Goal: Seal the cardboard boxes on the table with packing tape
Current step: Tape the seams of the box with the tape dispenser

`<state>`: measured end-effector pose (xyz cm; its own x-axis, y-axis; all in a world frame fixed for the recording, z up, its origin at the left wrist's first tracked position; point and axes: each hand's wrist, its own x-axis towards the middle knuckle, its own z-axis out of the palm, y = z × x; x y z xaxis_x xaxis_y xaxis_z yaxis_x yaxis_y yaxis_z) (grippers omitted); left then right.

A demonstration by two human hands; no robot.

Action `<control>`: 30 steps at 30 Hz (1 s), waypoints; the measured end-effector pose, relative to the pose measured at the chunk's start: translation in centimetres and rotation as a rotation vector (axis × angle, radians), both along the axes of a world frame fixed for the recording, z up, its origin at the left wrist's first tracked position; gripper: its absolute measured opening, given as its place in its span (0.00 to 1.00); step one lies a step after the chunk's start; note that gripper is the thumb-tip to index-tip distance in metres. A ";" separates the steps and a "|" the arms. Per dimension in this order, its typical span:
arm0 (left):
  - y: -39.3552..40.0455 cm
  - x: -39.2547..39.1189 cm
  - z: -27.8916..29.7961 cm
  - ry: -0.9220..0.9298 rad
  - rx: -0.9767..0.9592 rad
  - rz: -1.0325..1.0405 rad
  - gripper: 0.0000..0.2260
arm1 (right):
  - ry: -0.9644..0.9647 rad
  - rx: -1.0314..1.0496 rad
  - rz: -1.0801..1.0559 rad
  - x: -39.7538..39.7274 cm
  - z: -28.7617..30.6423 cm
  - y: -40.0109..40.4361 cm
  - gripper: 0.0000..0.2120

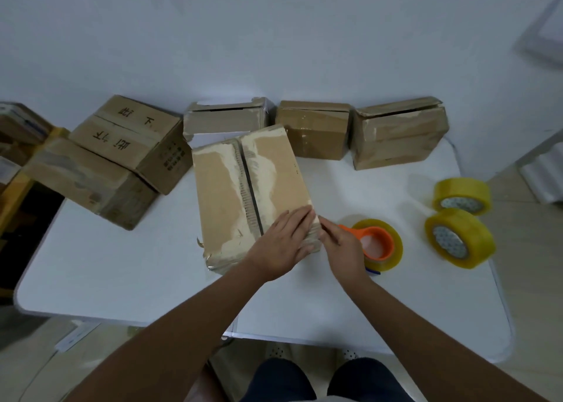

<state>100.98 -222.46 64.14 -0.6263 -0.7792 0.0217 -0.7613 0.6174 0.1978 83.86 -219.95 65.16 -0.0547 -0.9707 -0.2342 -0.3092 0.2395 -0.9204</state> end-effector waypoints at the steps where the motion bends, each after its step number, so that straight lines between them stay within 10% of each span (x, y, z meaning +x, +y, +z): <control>1: 0.0 0.6 1.0 0.098 0.044 0.026 0.27 | 0.068 -0.020 0.027 0.1 0.2 0.1 0.19; 8: 5.7 11.5 4.6 0.772 0.136 1.075 0.18 | 0.504 -0.409 0.488 4.7 1.5 1.7 0.24; 11: 8.5 15.3 1.3 1.188 0.568 1.546 0.19 | 0.645 -0.520 0.679 8.3 1.0 2.0 0.23; 14: 10.5 15.7 -1.5 1.673 1.025 1.586 0.22 | 0.805 -0.572 0.795 11.2 1.0 1.4 0.25; 18: 10.6 14.7 -0.8 1.985 1.157 1.455 0.24 | 0.968 -0.571 0.852 13.0 0.6 -0.2 0.30; 30: 9.9 15.8 0.1 1.758 1.289 1.417 0.11 | 1.138 -0.545 0.868 13.5 -1.2 -1.1 0.32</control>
<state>116.81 -212.55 64.24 0.0035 -0.5505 -0.8348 0.6836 -0.6080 0.4038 97.38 -221.07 63.96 0.6593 -0.7478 -0.0779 -0.7510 -0.6601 -0.0192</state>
